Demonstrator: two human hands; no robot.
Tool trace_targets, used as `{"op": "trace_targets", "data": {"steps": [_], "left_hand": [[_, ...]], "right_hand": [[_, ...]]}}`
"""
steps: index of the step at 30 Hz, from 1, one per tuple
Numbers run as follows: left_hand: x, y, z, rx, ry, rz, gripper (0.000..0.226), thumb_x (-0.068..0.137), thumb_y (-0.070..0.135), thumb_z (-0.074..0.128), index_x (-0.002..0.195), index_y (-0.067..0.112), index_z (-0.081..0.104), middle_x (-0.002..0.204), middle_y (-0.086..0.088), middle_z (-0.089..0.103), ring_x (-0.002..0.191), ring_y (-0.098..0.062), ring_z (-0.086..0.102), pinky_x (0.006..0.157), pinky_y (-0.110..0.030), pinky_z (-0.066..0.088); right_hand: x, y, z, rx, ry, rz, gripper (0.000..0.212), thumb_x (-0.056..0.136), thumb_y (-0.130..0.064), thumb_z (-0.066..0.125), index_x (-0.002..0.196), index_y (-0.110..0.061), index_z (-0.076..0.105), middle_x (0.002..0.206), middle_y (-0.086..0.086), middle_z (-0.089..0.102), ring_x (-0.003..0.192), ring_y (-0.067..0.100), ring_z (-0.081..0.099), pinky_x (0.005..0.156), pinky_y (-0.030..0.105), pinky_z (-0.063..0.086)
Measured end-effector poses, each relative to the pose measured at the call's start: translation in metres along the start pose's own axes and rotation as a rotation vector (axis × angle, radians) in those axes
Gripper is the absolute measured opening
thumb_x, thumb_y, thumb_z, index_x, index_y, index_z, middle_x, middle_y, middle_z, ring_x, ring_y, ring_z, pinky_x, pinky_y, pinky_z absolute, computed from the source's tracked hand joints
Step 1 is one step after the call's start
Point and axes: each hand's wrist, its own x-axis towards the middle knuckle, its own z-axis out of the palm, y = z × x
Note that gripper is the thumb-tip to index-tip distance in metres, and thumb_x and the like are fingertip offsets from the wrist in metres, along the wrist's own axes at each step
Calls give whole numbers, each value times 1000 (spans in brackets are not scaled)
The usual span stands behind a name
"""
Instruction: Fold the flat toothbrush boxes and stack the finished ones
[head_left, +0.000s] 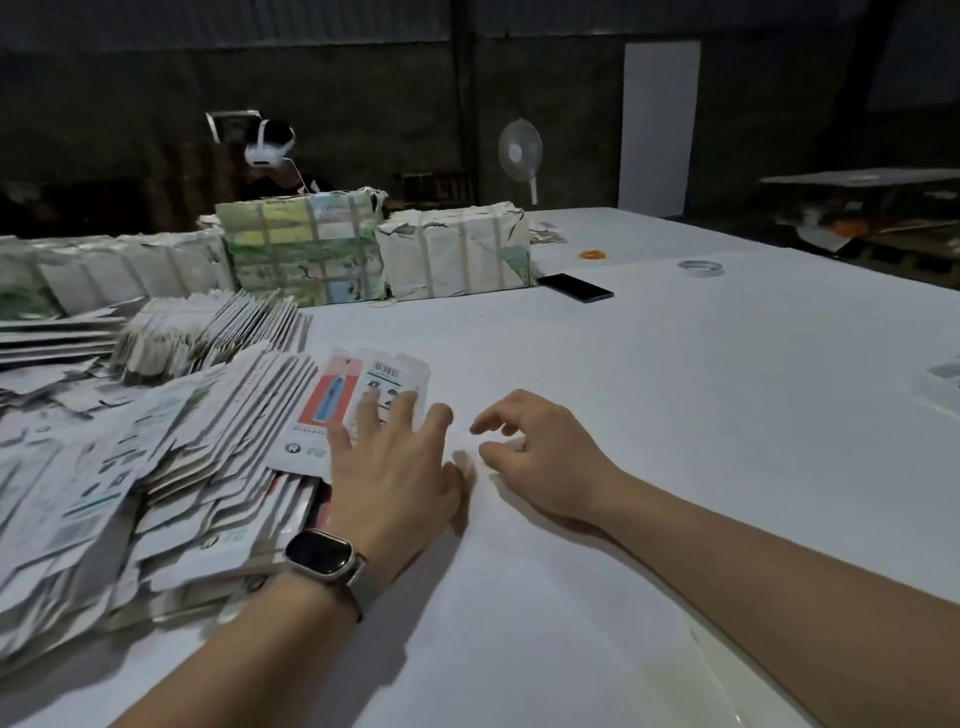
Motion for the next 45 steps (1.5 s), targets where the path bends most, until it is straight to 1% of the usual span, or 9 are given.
{"op": "trace_targets", "data": {"steps": [3, 8, 13, 19, 23, 29, 33, 37, 45], "left_hand": [[3, -8, -1, 129, -91, -108, 50, 97, 57, 35, 140, 33, 37, 151, -3, 36, 145, -45, 22, 112, -67, 16], [4, -13, -9, 189, -102, -104, 46, 91, 45, 46, 134, 30, 40, 137, -2, 48, 123, -40, 49, 100, -49, 37], [5, -15, -14, 172, 21, -25, 49, 85, 46, 59, 130, 29, 46, 139, 2, 49, 119, -35, 48, 92, -43, 41], [5, -7, -15, -488, 247, 16, 73, 73, 32, 80, 136, 29, 45, 134, -1, 34, 117, -27, 45, 94, -38, 50], [1, 15, -8, -956, 238, -7, 93, 69, 23, 90, 137, 41, 29, 121, 12, 31, 109, 12, 42, 83, -3, 47], [-3, 26, 3, -1334, 26, -195, 119, 62, 38, 93, 152, 50, 17, 127, 14, 53, 108, -15, 69, 87, -38, 61], [0, 22, 1, -1676, -59, -362, 33, 100, 39, 56, 128, 22, 62, 106, -1, 77, 88, -21, 77, 66, -38, 62], [2, 15, -1, -1945, -150, -493, 60, 101, 61, 33, 103, 23, 79, 110, -16, 76, 98, -37, 74, 73, -48, 63], [4, 13, 5, -1894, -233, -335, 59, 100, 64, 31, 132, 25, 62, 112, -16, 75, 100, -34, 74, 72, -40, 62]], "right_hand": [[1, 1, 0, 30, 19, -2, 18, 89, -19, 64, 100, -33, 68, 100, -15, 58, 95, 7, 56, 88, 27, 48], [2, 1, -1, 57, 9, 2, 19, 89, -18, 63, 95, -36, 64, 98, -17, 57, 95, 8, 57, 88, 27, 47], [3, 0, -1, 111, 33, 23, 17, 90, -17, 64, 99, -32, 66, 100, -9, 62, 94, 11, 59, 87, 27, 48], [6, 1, -3, 457, 153, 171, 25, 98, -32, 60, 123, -31, 56, 94, -5, 65, 90, 13, 62, 82, 31, 49], [5, -4, -7, 669, 159, 167, 24, 103, -30, 51, 123, -23, 62, 97, 4, 73, 83, 22, 67, 71, 37, 52], [1, -9, -8, 1005, 141, 181, 27, 105, -19, 47, 112, -7, 70, 103, 10, 77, 95, 28, 74, 81, 39, 61], [-4, -8, -10, 971, -29, 171, 33, 106, -21, 45, 102, -1, 71, 94, 15, 76, 82, 30, 74, 68, 34, 59], [-4, -7, -8, 904, -152, 158, 33, 106, -23, 47, 105, 0, 70, 97, 14, 77, 85, 31, 75, 68, 32, 59], [0, -4, 1, 744, -2, 92, 30, 99, -21, 60, 128, -25, 54, 65, -5, 59, 68, 9, 68, 61, 26, 56]]}}
